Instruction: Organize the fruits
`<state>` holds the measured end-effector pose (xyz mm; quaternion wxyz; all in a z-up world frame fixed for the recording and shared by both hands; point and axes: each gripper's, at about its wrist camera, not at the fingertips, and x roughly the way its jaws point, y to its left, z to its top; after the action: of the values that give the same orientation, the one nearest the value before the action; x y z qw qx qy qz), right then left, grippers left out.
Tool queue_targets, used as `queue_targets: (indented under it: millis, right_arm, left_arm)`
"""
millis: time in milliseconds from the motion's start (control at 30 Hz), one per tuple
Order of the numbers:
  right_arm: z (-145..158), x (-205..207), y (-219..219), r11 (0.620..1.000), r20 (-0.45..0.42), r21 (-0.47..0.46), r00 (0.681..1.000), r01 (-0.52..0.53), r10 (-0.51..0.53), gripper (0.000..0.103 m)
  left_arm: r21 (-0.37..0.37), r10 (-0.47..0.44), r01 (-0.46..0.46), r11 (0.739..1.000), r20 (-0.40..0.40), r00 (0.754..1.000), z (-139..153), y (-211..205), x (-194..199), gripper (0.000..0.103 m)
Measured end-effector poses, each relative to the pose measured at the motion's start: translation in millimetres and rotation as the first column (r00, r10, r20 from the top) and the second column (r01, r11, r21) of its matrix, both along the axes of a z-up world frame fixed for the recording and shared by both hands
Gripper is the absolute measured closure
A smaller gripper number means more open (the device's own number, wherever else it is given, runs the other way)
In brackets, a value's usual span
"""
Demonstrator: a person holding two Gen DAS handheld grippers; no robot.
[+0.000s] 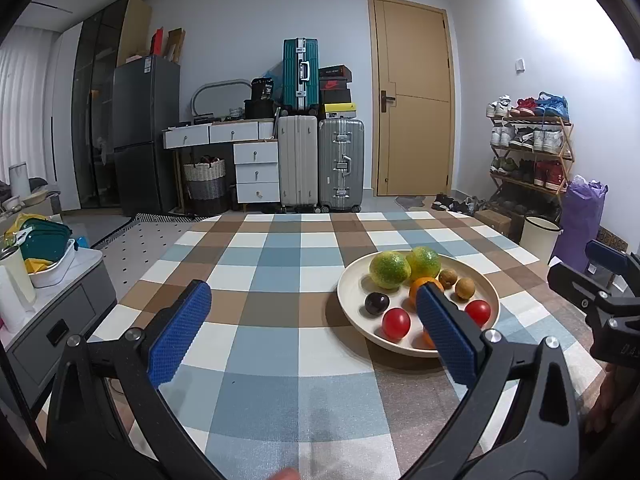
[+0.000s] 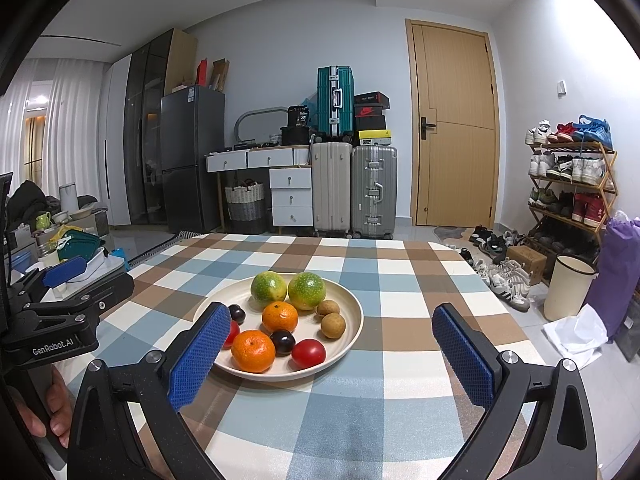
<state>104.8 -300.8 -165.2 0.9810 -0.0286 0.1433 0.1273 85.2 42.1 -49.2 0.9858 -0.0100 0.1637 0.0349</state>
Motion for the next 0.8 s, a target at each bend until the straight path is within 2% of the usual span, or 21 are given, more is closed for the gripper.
queue_targets:
  millis: [367, 467, 800]
  right_arm:
    - [0.0, 0.3, -0.2, 1.0, 0.0, 0.0, 1.0, 0.0, 0.0, 0.0]
    - [0.0, 0.1, -0.2, 1.0, 0.0, 0.0, 1.0, 0.0, 0.0, 0.0]
    - [0.0, 0.3, -0.4, 1.0, 0.0, 0.0, 1.0, 0.0, 0.0, 0.0]
  left_arm:
    - [0.001, -0.01, 0.01, 1.0, -0.004, 1.0, -0.2, 0.3, -0.4, 0.001]
    - [0.0, 0.017, -0.017, 1.0, 0.0, 1.0, -0.4, 0.7, -1.1, 0.001]
    - [-0.001, -0.005, 0.005, 1.0, -0.004, 1.0, -1.7, -0.5, 2.8, 0.001]
